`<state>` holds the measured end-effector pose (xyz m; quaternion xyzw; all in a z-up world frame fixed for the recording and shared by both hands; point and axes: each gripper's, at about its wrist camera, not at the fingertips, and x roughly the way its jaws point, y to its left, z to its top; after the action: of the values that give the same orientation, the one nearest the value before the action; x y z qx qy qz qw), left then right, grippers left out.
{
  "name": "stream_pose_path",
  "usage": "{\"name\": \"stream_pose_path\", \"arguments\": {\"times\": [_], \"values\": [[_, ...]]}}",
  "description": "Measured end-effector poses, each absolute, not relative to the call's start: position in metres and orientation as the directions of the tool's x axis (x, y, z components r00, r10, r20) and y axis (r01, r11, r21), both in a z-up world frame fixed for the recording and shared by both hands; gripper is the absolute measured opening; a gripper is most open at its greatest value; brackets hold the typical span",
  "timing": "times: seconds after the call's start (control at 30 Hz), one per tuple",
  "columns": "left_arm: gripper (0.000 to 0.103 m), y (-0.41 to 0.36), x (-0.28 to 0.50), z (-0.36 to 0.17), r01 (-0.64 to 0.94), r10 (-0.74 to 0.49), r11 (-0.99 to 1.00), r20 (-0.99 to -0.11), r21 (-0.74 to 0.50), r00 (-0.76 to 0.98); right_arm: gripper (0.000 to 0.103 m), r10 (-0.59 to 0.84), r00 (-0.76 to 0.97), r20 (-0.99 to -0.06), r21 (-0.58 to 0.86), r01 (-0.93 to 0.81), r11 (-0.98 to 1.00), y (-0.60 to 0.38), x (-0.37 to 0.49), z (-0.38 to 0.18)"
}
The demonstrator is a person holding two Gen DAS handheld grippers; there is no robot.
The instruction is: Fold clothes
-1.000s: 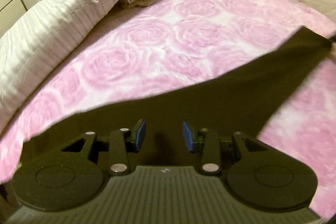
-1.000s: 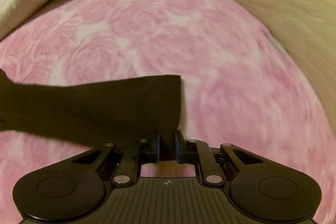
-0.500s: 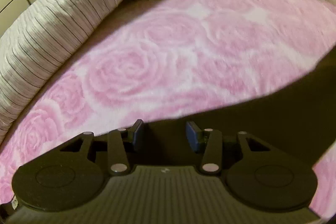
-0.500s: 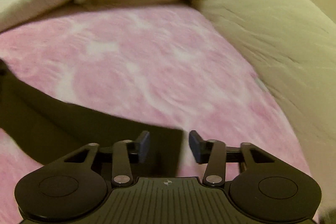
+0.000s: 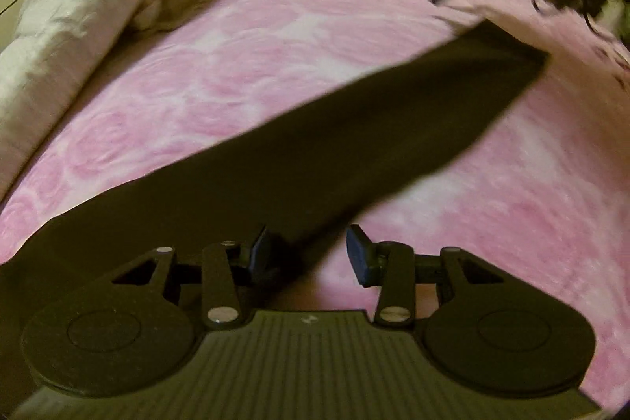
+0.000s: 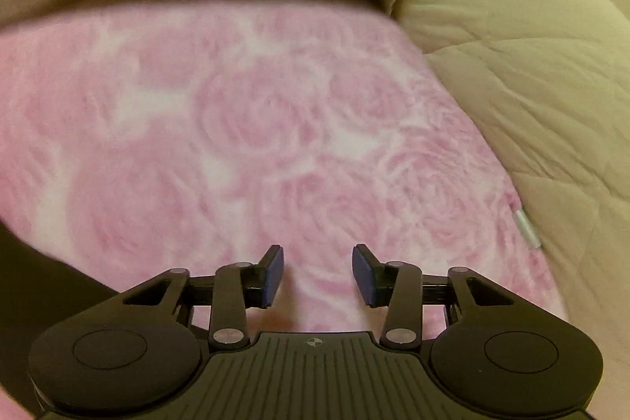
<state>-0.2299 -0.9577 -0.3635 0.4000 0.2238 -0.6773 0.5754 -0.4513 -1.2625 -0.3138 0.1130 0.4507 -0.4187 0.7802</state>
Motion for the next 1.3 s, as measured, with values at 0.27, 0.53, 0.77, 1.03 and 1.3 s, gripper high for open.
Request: {"name": "stream_pose_path", "arguments": {"times": [0.27,0.53,0.77,1.03,1.3], "values": [[0.038,-0.970,-0.248,-0.384,0.914,-0.563,-0.355,-0.826,0.198,-0.040,0.043,-0.369,0.355,-0.859,-0.111,0.574,0.811,-1.166,-0.465,-0.323],[0.038,-0.983,-0.254,-0.384,0.894,-0.548,-0.402,-0.834,0.198,-0.062,0.044,-0.348,0.359,-0.866,-0.034,0.652,0.757,-1.226,-0.459,-0.349],[0.039,-0.974,-0.258,-0.383,0.874,-0.556,-0.420,-0.831,0.246,-0.034,0.044,-0.477,0.328,-0.816,-0.009,0.816,0.578,-1.239,-0.501,-0.318],[0.040,-0.982,-0.264,-0.389,0.834,-0.580,-0.441,-0.814,0.332,0.017,0.044,-0.415,0.340,-0.844,0.142,0.887,0.438,-1.216,-0.565,-0.320],[0.014,-0.981,-0.266,-0.393,0.765,-0.586,-0.488,-0.807,0.420,0.070,0.014,-0.375,0.408,-0.833,0.255,0.883,0.394,-1.205,-0.547,-0.345]]}}
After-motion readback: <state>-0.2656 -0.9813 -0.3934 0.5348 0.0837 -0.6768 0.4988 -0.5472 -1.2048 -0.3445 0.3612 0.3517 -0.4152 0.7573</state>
